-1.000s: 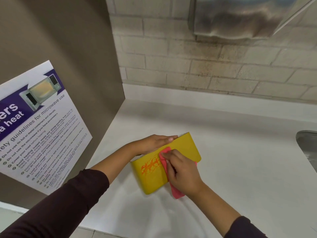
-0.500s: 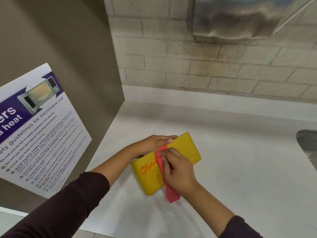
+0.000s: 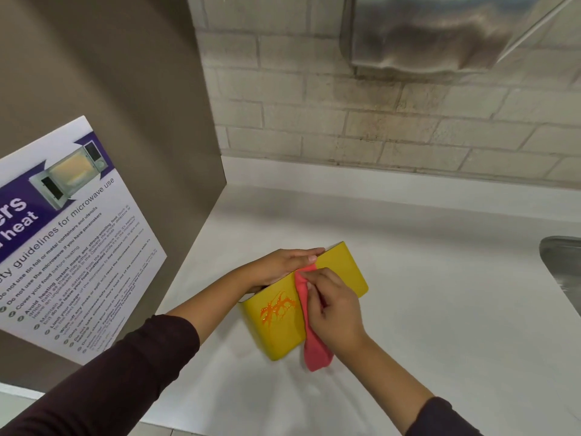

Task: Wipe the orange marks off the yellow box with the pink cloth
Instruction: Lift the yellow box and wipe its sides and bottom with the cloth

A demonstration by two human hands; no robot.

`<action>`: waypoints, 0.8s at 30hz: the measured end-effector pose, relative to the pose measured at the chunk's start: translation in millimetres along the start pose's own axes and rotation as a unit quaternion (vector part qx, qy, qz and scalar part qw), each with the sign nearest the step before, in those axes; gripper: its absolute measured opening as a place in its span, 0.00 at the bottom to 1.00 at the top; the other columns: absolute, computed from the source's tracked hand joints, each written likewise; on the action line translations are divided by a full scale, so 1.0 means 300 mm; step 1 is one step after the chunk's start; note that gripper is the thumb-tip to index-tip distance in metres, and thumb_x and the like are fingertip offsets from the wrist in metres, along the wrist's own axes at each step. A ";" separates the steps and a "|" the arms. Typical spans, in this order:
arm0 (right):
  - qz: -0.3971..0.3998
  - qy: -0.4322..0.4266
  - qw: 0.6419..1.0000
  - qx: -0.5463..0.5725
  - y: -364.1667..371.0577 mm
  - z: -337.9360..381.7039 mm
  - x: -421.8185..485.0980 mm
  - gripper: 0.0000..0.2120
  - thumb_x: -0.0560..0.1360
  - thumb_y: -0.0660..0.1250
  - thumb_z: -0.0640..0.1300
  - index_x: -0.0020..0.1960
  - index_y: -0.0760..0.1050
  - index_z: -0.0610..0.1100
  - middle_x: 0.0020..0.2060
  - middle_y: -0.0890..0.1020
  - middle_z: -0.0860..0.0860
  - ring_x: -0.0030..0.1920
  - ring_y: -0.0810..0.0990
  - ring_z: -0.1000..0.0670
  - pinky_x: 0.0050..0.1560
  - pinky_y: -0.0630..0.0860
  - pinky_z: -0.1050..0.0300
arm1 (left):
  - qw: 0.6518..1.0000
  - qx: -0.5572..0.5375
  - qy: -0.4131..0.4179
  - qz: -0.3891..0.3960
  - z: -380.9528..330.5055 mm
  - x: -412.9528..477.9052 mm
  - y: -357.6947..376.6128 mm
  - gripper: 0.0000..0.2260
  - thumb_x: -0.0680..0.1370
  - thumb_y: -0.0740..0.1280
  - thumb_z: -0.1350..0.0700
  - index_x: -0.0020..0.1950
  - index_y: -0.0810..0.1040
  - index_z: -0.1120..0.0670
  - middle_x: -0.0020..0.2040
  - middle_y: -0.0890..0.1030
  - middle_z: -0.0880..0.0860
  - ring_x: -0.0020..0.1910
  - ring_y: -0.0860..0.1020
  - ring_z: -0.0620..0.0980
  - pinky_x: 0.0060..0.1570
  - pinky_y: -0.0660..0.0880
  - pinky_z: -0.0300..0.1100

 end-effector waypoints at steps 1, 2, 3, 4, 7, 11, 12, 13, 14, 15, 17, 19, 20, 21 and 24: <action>0.011 -0.011 1.000 0.003 0.009 0.011 -0.002 0.13 0.75 0.59 0.42 0.53 0.80 0.41 0.45 0.82 0.48 0.46 0.79 0.56 0.44 0.75 0.65 | 1.000 0.004 0.003 0.001 0.001 0.002 -0.001 0.17 0.80 0.60 0.51 0.70 0.70 0.49 0.71 0.71 0.50 0.68 0.71 0.45 0.70 0.65 0.43; 0.027 -0.024 0.999 0.003 0.018 0.023 -0.004 0.13 0.75 0.60 0.41 0.54 0.80 0.42 0.46 0.82 0.48 0.46 0.79 0.55 0.44 0.75 0.65 | 1.000 0.012 0.006 0.000 0.001 0.002 -0.006 0.18 0.80 0.60 0.51 0.70 0.70 0.49 0.72 0.71 0.50 0.69 0.69 0.45 0.71 0.64 0.43; 0.045 -0.037 0.998 0.002 0.024 0.030 -0.009 0.13 0.75 0.60 0.41 0.55 0.80 0.42 0.47 0.82 0.49 0.46 0.79 0.55 0.44 0.75 0.65 | 1.000 0.021 0.007 0.000 0.002 0.004 -0.006 0.18 0.80 0.60 0.51 0.70 0.70 0.49 0.72 0.70 0.49 0.70 0.68 0.44 0.72 0.62 0.42; 0.062 -0.049 0.997 0.001 0.027 0.034 -0.015 0.13 0.75 0.60 0.41 0.55 0.79 0.43 0.48 0.82 0.49 0.47 0.79 0.54 0.44 0.75 0.65 | 1.000 0.027 0.007 0.000 0.002 0.004 -0.008 0.18 0.80 0.60 0.51 0.70 0.70 0.48 0.72 0.70 0.48 0.70 0.68 0.43 0.71 0.63 0.39; 0.100 -0.080 0.992 0.005 0.012 0.016 -0.030 0.12 0.75 0.62 0.39 0.56 0.79 0.44 0.49 0.82 0.50 0.49 0.79 0.54 0.46 0.75 0.66 | 0.999 0.040 0.005 -0.005 0.000 0.004 -0.004 0.17 0.80 0.60 0.50 0.69 0.71 0.48 0.71 0.71 0.46 0.66 0.69 0.39 0.58 0.69 0.25; 0.062 -0.053 0.996 -0.024 -0.032 -0.027 -0.028 0.12 0.75 0.60 0.41 0.54 0.80 0.44 0.47 0.82 0.51 0.45 0.79 0.56 0.42 0.75 0.65 | 1.000 0.025 -0.003 -0.018 -0.006 0.003 -0.007 0.18 0.80 0.61 0.51 0.70 0.71 0.49 0.71 0.72 0.51 0.67 0.72 0.47 0.69 0.67 0.45; 0.042 -0.031 0.998 -0.030 -0.036 -0.031 -0.020 0.12 0.75 0.60 0.42 0.53 0.80 0.45 0.45 0.82 0.52 0.43 0.79 0.56 0.39 0.76 0.63 | 0.999 0.023 -0.005 -0.022 -0.007 0.001 -0.008 0.18 0.80 0.61 0.51 0.70 0.71 0.49 0.70 0.72 0.51 0.67 0.72 0.48 0.69 0.67 0.48; 0.026 -0.014 0.999 -0.031 -0.035 -0.029 -0.012 0.12 0.76 0.59 0.43 0.52 0.80 0.45 0.44 0.81 0.52 0.42 0.78 0.57 0.38 0.76 0.62 | 0.999 0.020 -0.006 -0.026 -0.008 0.000 -0.008 0.18 0.80 0.61 0.51 0.70 0.71 0.50 0.70 0.73 0.52 0.66 0.73 0.49 0.69 0.67 0.50; 0.016 -0.004 1.000 -0.027 -0.027 -0.021 -0.004 0.12 0.76 0.59 0.44 0.52 0.80 0.44 0.44 0.81 0.52 0.41 0.78 0.57 0.38 0.75 0.62 | 0.999 0.017 -0.006 -0.028 -0.008 0.000 -0.007 0.18 0.80 0.61 0.51 0.70 0.71 0.50 0.70 0.73 0.52 0.66 0.73 0.49 0.69 0.68 0.50; 0.011 0.001 1.000 -0.021 -0.015 -0.008 0.003 0.13 0.76 0.58 0.44 0.51 0.80 0.44 0.44 0.81 0.51 0.42 0.78 0.57 0.39 0.75 0.64 | 0.999 0.014 -0.003 -0.029 -0.007 0.000 -0.005 0.18 0.80 0.61 0.51 0.70 0.71 0.50 0.70 0.73 0.52 0.66 0.73 0.49 0.69 0.68 0.48; 0.015 -0.004 1.000 -0.009 0.011 0.023 0.013 0.13 0.76 0.59 0.43 0.52 0.80 0.42 0.44 0.82 0.49 0.43 0.78 0.56 0.41 0.74 0.66 | 1.000 0.012 0.009 -0.024 -0.004 0.002 -0.001 0.18 0.80 0.60 0.53 0.70 0.70 0.51 0.71 0.72 0.51 0.68 0.71 0.46 0.69 0.67 0.42; 0.041 -0.020 0.999 -0.004 0.037 0.048 0.009 0.11 0.76 0.61 0.40 0.54 0.80 0.41 0.46 0.82 0.47 0.44 0.79 0.53 0.43 0.74 0.65 | 1.000 0.018 0.014 -0.017 0.001 0.003 -0.008 0.18 0.80 0.60 0.53 0.70 0.70 0.51 0.71 0.70 0.49 0.69 0.68 0.43 0.65 0.67 0.34; 0.059 -0.032 0.998 -0.002 0.045 0.059 0.003 0.11 0.75 0.62 0.38 0.55 0.79 0.40 0.47 0.82 0.47 0.45 0.80 0.52 0.44 0.74 0.65 | 0.999 0.029 0.012 -0.017 0.002 0.005 -0.012 0.18 0.80 0.61 0.51 0.70 0.71 0.49 0.71 0.70 0.48 0.69 0.67 0.42 0.65 0.66 0.33; 0.080 -0.045 0.996 0.001 0.050 0.065 -0.004 0.12 0.74 0.63 0.36 0.55 0.79 0.40 0.47 0.82 0.47 0.45 0.80 0.51 0.44 0.75 0.64 | 0.999 0.041 0.010 -0.020 0.003 0.007 -0.016 0.17 0.80 0.61 0.50 0.69 0.71 0.47 0.72 0.70 0.47 0.70 0.67 0.42 0.66 0.64 0.34; 0.131 -0.084 0.988 0.002 0.032 0.060 -0.021 0.12 0.75 0.61 0.39 0.56 0.79 0.41 0.49 0.82 0.47 0.47 0.80 0.51 0.44 0.76 0.62 | 0.998 0.058 0.010 -0.020 0.011 0.014 -0.023 0.17 0.80 0.60 0.47 0.68 0.71 0.44 0.72 0.70 0.46 0.69 0.66 0.41 0.67 0.61 0.37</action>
Point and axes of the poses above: each hand's wrist, its own x-axis towards the middle knuckle, its own y-axis out of the palm, z = x × y, the point moved 1 cm from there along x, towards the middle knuckle
